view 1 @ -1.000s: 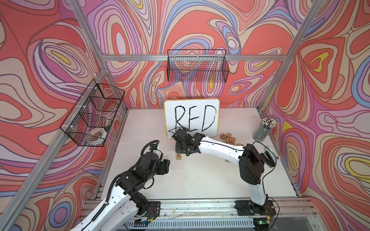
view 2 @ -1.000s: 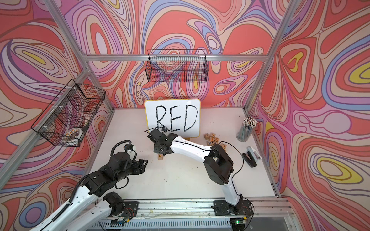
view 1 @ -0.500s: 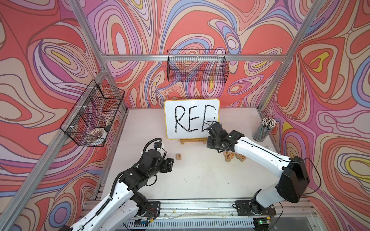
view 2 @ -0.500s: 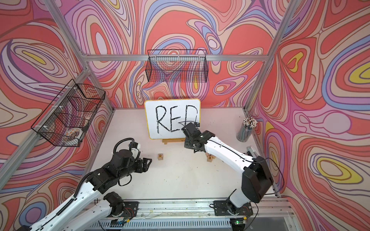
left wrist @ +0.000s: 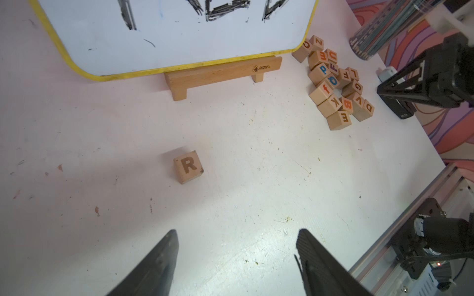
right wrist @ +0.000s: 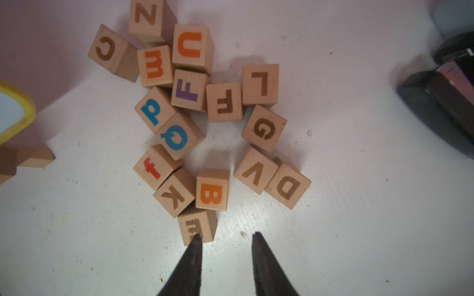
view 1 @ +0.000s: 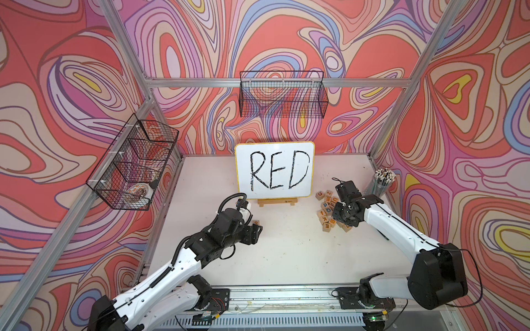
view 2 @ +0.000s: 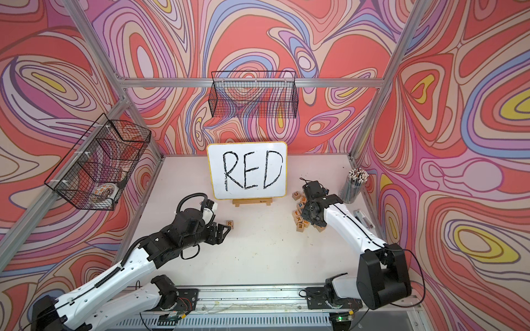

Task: Assemble the uppercase word "red" with letter blocks
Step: Place the letter block at the center of the board, then pick up the letter block from the center of the board.

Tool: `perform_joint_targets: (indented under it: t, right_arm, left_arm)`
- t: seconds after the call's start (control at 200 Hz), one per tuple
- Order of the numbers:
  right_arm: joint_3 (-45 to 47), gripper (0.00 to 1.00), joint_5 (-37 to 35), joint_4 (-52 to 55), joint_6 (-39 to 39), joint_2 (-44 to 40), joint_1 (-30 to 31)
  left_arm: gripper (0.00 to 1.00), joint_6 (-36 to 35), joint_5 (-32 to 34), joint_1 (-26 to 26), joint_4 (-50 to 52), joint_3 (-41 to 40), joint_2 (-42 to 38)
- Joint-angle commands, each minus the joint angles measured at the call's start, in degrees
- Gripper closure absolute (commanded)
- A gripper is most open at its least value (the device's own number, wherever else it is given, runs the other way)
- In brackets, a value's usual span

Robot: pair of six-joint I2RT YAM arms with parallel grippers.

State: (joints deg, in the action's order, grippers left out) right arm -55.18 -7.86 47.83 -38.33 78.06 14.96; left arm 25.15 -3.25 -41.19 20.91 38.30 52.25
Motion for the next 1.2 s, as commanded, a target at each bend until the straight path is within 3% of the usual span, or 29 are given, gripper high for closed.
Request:
perform_joint_targets:
  t: [0.0, 0.28, 1.192]
  right_arm:
    - [0.1, 0.65, 4.1, -1.6, 2.3, 1.9, 0.0]
    - [3.7, 0.63, 12.2, -5.0, 6.1, 3.3, 0.1]
    - [2.3, 0.60, 10.9, -6.3, 12.3, 10.8, 0.1]
  left_arm:
    - [0.24, -2.1, 1.4, -2.1, -2.5, 2.1, 2.6]
    - [0.24, -3.9, 2.7, -3.6, -4.8, 3.1, 6.1]
    - [0.25, -4.0, 4.7, -3.5, -2.9, 2.0, 1.8]
